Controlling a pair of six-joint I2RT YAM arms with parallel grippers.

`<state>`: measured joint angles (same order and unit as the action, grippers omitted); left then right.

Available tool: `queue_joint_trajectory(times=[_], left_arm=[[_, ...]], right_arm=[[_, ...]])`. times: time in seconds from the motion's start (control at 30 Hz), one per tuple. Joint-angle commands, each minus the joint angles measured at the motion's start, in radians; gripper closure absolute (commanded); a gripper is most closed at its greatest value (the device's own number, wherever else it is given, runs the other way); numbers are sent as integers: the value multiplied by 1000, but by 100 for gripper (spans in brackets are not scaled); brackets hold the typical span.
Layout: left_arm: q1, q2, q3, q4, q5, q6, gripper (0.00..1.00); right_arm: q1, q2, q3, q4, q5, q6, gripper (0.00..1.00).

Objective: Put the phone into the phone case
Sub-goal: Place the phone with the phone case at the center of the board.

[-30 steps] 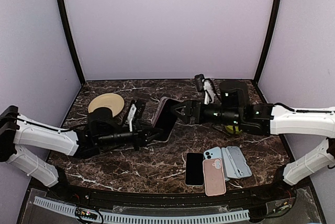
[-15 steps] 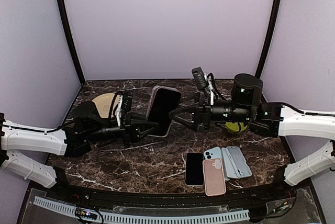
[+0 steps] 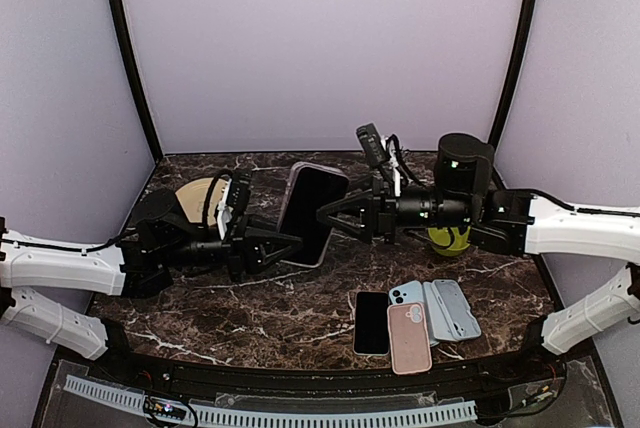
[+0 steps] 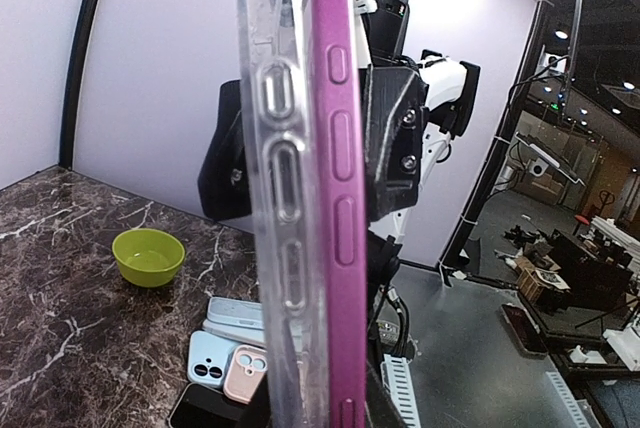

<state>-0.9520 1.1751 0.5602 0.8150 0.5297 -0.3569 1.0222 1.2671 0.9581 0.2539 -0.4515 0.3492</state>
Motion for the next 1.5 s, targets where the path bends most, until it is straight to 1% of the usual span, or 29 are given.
queue_joint_trajectory(times=[0.0, 0.13, 0.23, 0.37, 0.47, 0.63, 0.73, 0.9, 1.0, 1.07, 1.1, 1.13, 1.27, 1.33, 1.47], left_arm=[[-1, -36, -5, 126, -2, -6, 100], [-2, -61, -24, 121, -65, 37, 100], [-2, -62, -22, 102, -54, 45, 100], [-3, -48, -34, 147, -28, -2, 100], [-2, -40, -33, 165, -15, -6, 100], [-2, -29, -28, 166, 16, -8, 100], [-3, -24, -27, 163, 18, -12, 100], [-2, -16, -32, 160, -1, -25, 100], [-2, -4, -28, 156, 9, -29, 100], [-2, 1, -29, 156, 5, -32, 100], [-2, 2, -32, 156, 3, -34, 100], [-2, 3, -34, 157, 0, -35, 100], [-2, 16, -45, 169, 16, -52, 100], [-2, 26, -51, 189, 33, -65, 100], [-3, 60, -54, 216, 72, -86, 100]], right_arm=[[4, -33, 24, -15, 50, -16, 46], [-6, -126, -32, -27, 165, -23, 44], [-14, -177, -64, -14, 182, -13, 45], [-18, -181, -61, -20, 152, -10, 47], [-19, -166, -48, 2, 100, -15, 49], [-19, -133, -6, -13, 69, -29, 49], [-19, -118, 1, 13, 27, -29, 49], [-19, -92, 7, 23, 11, -15, 53], [-19, -82, 8, 28, -2, -11, 62], [-19, -83, 8, 26, -2, -11, 64], [-20, -84, 5, 24, 3, -12, 64], [-19, -85, 2, 21, 8, -13, 61], [-28, -88, -40, 5, 55, -4, 42], [-38, -79, -63, 16, 58, 16, 37], [-43, -45, -77, 34, 37, 31, 35]])
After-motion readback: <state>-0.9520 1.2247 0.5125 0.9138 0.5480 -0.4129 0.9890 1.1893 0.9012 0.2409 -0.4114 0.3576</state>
